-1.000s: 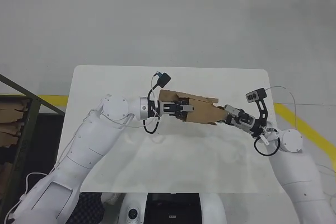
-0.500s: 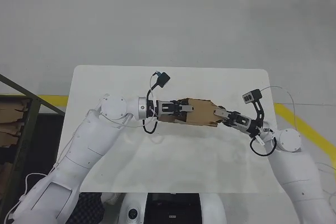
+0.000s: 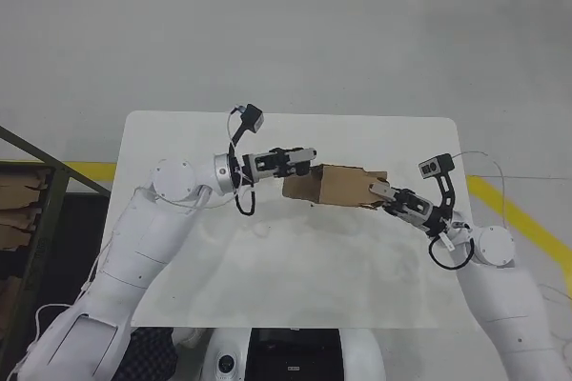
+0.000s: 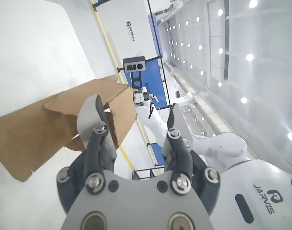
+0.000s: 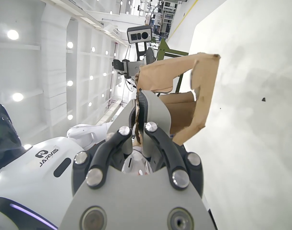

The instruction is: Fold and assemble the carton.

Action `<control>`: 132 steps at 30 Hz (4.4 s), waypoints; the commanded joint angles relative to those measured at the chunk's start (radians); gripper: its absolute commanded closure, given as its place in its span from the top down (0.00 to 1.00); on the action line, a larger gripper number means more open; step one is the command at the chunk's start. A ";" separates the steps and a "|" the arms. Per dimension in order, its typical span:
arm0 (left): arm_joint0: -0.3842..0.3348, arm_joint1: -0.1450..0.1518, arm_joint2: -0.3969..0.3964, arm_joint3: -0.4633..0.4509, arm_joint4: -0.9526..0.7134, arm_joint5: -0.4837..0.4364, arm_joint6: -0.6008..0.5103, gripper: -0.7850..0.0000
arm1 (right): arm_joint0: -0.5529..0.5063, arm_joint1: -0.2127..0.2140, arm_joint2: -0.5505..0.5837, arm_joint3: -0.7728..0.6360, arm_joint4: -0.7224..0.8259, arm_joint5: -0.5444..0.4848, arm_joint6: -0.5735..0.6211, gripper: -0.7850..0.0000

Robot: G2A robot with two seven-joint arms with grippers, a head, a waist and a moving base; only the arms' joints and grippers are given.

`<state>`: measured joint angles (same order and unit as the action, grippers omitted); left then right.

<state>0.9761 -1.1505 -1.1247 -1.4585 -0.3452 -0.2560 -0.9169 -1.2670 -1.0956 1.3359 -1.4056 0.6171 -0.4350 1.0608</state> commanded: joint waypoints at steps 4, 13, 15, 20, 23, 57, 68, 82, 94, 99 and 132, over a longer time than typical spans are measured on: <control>0.049 0.008 -0.036 -0.049 0.012 0.010 0.040 1.00 | -0.032 -0.003 0.012 -0.027 0.038 -0.004 -0.066 0.00; 0.082 0.006 -0.005 -0.077 0.025 0.067 0.044 1.00 | -0.080 -0.010 0.037 -0.096 0.034 -0.046 -0.244 0.00; 0.075 0.002 0.013 -0.064 0.010 0.079 0.045 1.00 | -0.092 -0.013 0.038 -0.113 0.028 -0.057 -0.285 0.00; 0.038 -0.013 0.059 -0.023 -0.022 0.091 0.054 1.00 | -0.128 -0.019 0.030 -0.160 -0.023 -0.081 -0.373 0.00; 0.013 -0.023 0.085 -0.003 -0.027 0.095 0.070 1.00 | -0.152 -0.024 0.017 -0.190 -0.088 -0.097 -0.435 0.00; -0.025 -0.054 0.100 0.058 -0.033 0.121 0.144 1.00 | -0.215 -0.050 -0.008 -0.262 -0.293 -0.178 -0.618 0.00; -0.021 -0.054 0.096 0.070 -0.026 0.175 0.125 0.49 | -0.228 -0.055 0.010 -0.282 -0.417 -0.248 -0.677 0.00; -0.033 -0.062 0.102 0.085 -0.040 0.217 0.112 0.11 | -0.252 -0.066 0.025 -0.312 -0.756 -0.300 -0.842 0.00; -0.038 -0.067 0.105 0.096 -0.061 0.236 0.092 0.21 | -0.256 -0.078 0.015 -0.315 -0.926 -0.295 -0.978 0.00; -0.039 -0.068 0.102 0.102 -0.072 0.244 0.080 0.17 | -0.255 -0.081 0.019 -0.315 -0.962 -0.294 -1.001 0.00; -0.026 -0.047 0.025 0.067 0.077 0.164 0.051 0.00 | -0.259 -0.056 0.127 -0.266 -0.737 -0.260 -0.748 1.00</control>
<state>0.9460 -1.1998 -1.0934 -1.3872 -0.2750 -0.0875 -0.8622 -1.5297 -1.1558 1.4482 -1.6750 -0.1379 -0.7012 0.2693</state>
